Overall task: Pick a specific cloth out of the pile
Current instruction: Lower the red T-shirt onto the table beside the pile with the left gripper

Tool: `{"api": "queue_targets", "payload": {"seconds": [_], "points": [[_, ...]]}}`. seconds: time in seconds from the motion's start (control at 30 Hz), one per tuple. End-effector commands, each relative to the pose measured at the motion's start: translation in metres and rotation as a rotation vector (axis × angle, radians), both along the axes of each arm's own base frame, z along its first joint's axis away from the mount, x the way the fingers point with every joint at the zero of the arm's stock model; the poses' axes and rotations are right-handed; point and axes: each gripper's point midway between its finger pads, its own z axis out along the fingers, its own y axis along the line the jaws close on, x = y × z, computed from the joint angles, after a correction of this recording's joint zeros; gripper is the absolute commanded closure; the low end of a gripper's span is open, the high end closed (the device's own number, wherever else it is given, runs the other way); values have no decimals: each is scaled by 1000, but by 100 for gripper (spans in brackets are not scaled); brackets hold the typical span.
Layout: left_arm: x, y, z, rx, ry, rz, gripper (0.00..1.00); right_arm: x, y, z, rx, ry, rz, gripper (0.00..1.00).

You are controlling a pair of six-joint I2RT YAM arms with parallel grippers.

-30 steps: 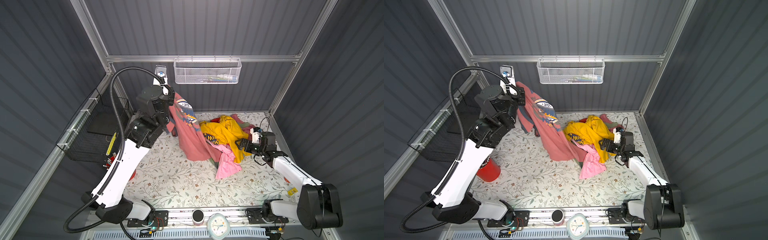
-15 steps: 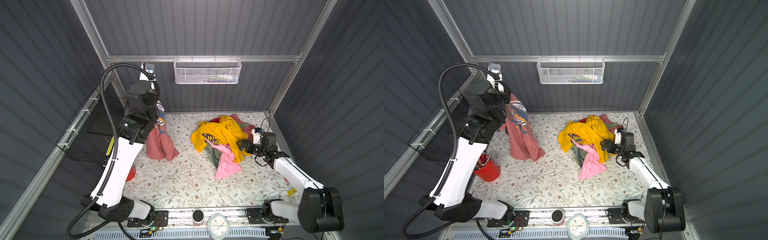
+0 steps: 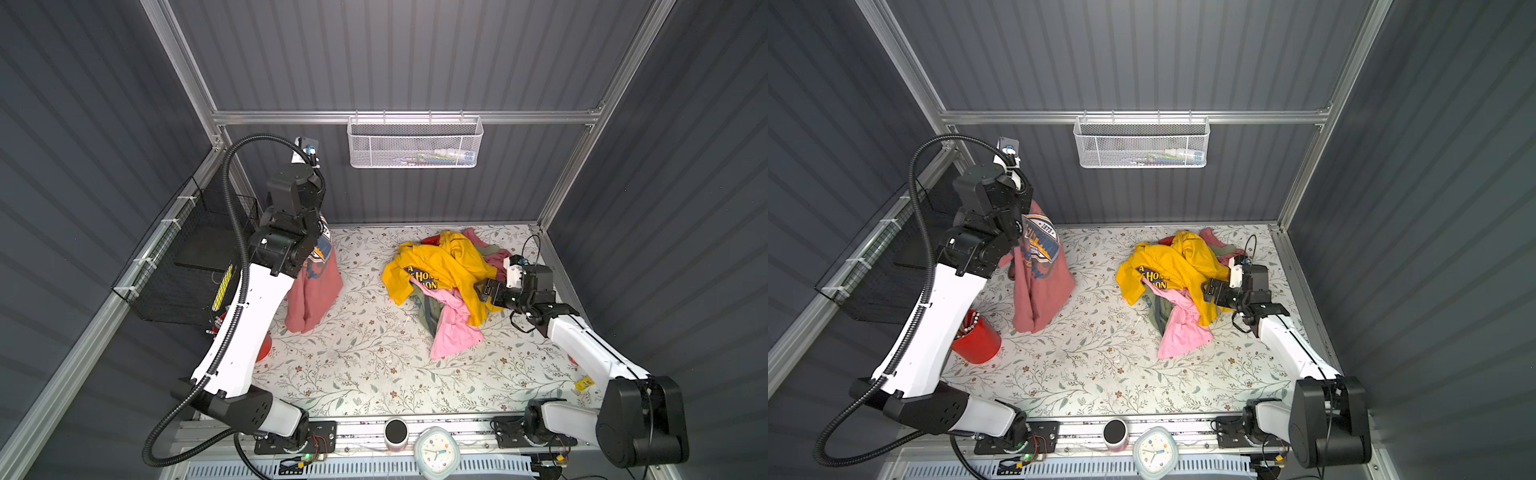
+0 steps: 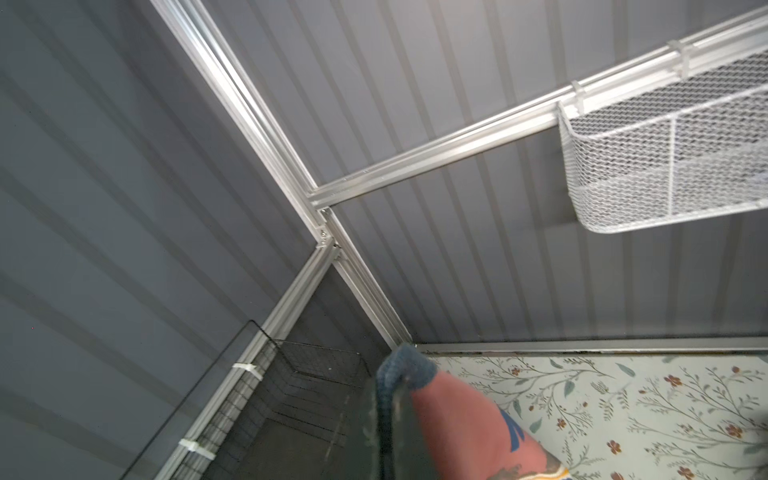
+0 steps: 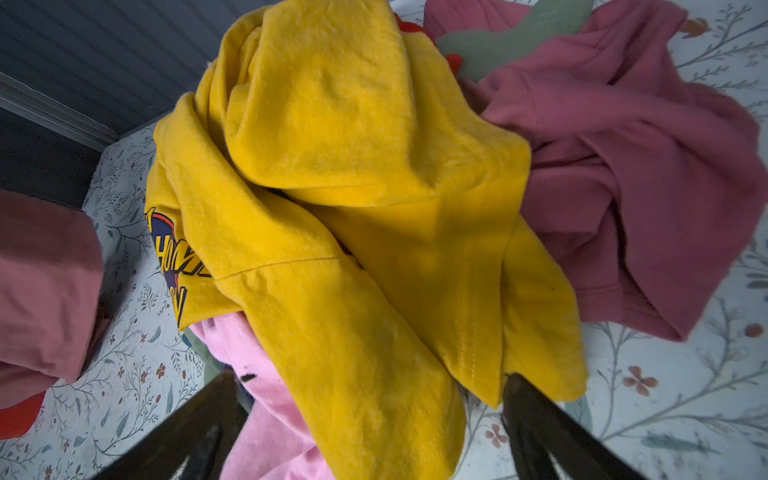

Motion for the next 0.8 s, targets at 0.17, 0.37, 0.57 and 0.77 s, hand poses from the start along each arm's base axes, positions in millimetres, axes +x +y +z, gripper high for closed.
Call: {"api": "queue_targets", "payload": {"seconds": [0.17,0.37,0.57,0.77], "points": [[4,-24,-59,-267,94,-94,100,2,-3,11,-12,-19,-10,1],[-16,-20,-97,-408,148,-68,100,4,-1,12,-4,-18,-1,1],[-41,10,-135,-396,220,81,100,6,1,13,5,-19,10,1],[-73,43,-130,-392,175,188,100,6,3,12,12,-13,16,1]]}}
